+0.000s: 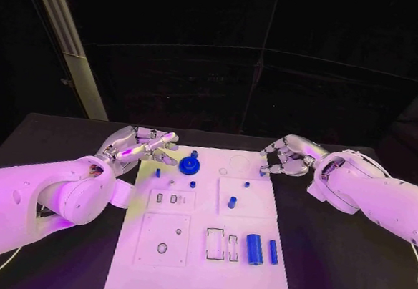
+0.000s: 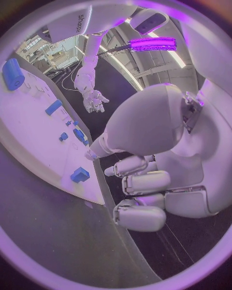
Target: Assemble the parts on the task board
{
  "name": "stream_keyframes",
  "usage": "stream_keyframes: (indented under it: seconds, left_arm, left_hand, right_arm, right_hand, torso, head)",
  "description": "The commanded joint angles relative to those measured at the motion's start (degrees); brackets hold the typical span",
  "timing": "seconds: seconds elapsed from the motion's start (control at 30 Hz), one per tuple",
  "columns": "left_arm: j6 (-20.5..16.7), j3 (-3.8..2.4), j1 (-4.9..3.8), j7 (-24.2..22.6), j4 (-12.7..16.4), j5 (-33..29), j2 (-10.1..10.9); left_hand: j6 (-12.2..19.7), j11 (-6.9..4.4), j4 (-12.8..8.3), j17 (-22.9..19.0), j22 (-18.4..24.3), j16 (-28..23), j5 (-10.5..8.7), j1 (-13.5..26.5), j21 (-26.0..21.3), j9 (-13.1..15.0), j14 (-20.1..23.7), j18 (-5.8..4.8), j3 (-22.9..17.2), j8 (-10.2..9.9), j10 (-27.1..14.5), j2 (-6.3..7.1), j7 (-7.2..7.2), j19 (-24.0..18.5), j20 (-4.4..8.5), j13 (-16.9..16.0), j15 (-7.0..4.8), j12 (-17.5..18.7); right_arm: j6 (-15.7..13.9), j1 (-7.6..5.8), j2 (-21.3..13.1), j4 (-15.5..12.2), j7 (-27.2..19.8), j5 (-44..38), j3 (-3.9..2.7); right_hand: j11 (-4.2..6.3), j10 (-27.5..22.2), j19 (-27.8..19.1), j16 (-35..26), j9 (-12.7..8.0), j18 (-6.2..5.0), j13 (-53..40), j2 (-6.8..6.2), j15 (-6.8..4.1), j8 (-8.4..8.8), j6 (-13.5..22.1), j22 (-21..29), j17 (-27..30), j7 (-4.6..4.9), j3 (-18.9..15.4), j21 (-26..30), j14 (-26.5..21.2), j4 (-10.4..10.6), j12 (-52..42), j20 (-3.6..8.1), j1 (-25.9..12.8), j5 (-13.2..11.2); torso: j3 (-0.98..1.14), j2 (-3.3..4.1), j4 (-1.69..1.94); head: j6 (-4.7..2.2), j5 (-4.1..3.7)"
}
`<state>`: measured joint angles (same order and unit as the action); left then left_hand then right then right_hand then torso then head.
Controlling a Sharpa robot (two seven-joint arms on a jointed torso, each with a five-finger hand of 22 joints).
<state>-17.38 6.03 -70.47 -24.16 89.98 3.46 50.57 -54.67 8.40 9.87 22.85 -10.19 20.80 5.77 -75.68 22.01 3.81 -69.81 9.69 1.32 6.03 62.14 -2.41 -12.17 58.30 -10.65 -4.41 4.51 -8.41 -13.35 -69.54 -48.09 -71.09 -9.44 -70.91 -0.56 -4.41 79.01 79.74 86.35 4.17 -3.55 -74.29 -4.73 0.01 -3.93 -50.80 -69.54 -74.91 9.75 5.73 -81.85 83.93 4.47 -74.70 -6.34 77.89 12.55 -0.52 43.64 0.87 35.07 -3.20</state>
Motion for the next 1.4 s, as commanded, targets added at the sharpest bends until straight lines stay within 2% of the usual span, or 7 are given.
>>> stream_keyframes:
  seconds: [0.03,0.3,0.53,0.83,1.1,1.4]
  left_arm:
    - [0.81,0.0,-0.02,-0.51,-0.06,-0.08,-0.02]
    - [0.79,0.01,-0.01,-0.48,-0.1,-0.08,-0.02]
    - [0.79,0.02,0.0,-0.45,-0.17,-0.08,-0.14]
    - [0.74,0.04,0.0,-0.41,-0.28,-0.08,-0.18]
    - [0.74,0.05,0.01,-0.37,-0.32,-0.08,-0.18]
    - [0.74,0.06,0.01,-0.33,-0.46,-0.08,-0.2]
  left_hand:
    - [0.08,0.11,-0.4,0.05,0.07,0.31,-0.05,0.02,-0.14,-0.01,0.35,0.71,0.05,-0.22,-0.05,-0.59,-0.23,-0.15,-0.3,-0.01,0.11,0.24]
    - [0.08,0.11,-0.4,0.05,0.07,0.31,-0.05,0.02,-0.14,-0.01,0.35,0.71,0.05,-0.22,-0.05,-0.59,-0.23,-0.15,-0.3,-0.01,0.11,0.24]
    - [0.08,0.11,-0.4,0.05,0.07,0.31,-0.05,0.02,-0.14,-0.01,0.35,0.71,0.05,-0.22,-0.05,-0.59,-0.23,-0.15,-0.3,-0.01,0.11,0.24]
    - [0.08,0.11,-0.4,0.05,0.07,0.31,-0.05,0.02,-0.14,-0.01,0.35,0.71,0.05,-0.22,-0.05,-0.59,-0.23,-0.15,-0.3,-0.01,0.11,0.24]
    - [0.08,0.11,-0.4,0.05,0.07,0.31,-0.05,0.02,-0.14,-0.01,0.35,0.71,0.05,-0.22,-0.05,-0.59,-0.23,-0.15,-0.3,-0.01,0.11,0.24]
    - [0.08,0.11,-0.4,0.05,0.07,0.31,-0.05,0.02,-0.14,-0.01,0.35,0.71,0.05,-0.22,-0.05,-0.59,-0.23,-0.15,-0.3,-0.01,0.11,0.24]
  right_arm:
    - [2.57,0.09,0.14,0.38,-0.32,-1.31,0.0]
    - [3.2,0.46,0.4,1.19,0.05,-1.84,0.0]
    - [3.72,0.64,0.9,2.15,0.48,-2.54,0.01]
    - [4.5,1.6,1.38,2.79,0.53,-3.31,0.01]
    - [4.19,1.92,1.7,3.04,0.33,-3.42,0.01]
    - [3.51,1.98,2.04,3.3,0.36,-3.42,0.01]
  right_hand:
    - [-0.07,-0.38,-0.42,-0.28,0.0,-0.58,-0.04,-0.07,0.08,-0.05,0.11,0.03,-6.83,-0.18,-0.04,0.21,4.17,-0.3,0.15,0.1,0.61,0.31]
    - [-0.05,-0.31,-0.39,-0.29,0.11,-0.57,-0.12,0.15,0.07,-0.29,-0.3,0.02,-6.84,-0.19,-0.07,0.22,4.18,-0.46,0.07,0.12,0.7,0.54]
    - [-0.01,-0.22,-0.37,-0.29,0.27,-0.57,-0.23,0.72,0.03,-0.66,-1.03,0.03,-6.9,-0.22,0.11,0.24,4.21,-0.72,-0.05,0.15,0.95,0.95]
    - [0.15,0.02,-0.21,-0.25,0.51,-0.53,-0.49,1.39,-0.1,-1.27,-2.44,-0.18,-7.04,-0.39,0.51,0.18,4.25,-1.28,-0.33,0.25,1.38,0.73]
    - [0.3,0.26,-0.06,-0.19,0.66,-0.49,-0.71,2.24,-0.22,-1.72,-3.72,-0.38,-7.21,-0.54,0.95,0.11,4.3,-1.4,-0.58,0.35,1.29,0.56]
    - [0.34,0.36,-0.02,-0.15,0.64,-0.48,-0.8,2.48,-0.26,-1.73,-3.98,-0.43,-7.29,-0.57,1.04,0.09,4.33,-1.35,-0.68,0.4,1.05,0.28]
  torso:
    - [-0.02,-0.07,-0.04]
    - [-0.03,-0.06,-0.14]
    - [0.0,-0.08,0.0]
    - [0.0,-0.1,-0.06]
    - [0.04,-0.09,-0.07]
    - [0.04,-0.09,0.01]
  head:
    - [0.12,0.04]
    - [0.27,-0.09]
    - [0.33,-0.3]
    - [0.48,-0.21]
    - [0.52,-0.23]
    - [0.54,-0.29]
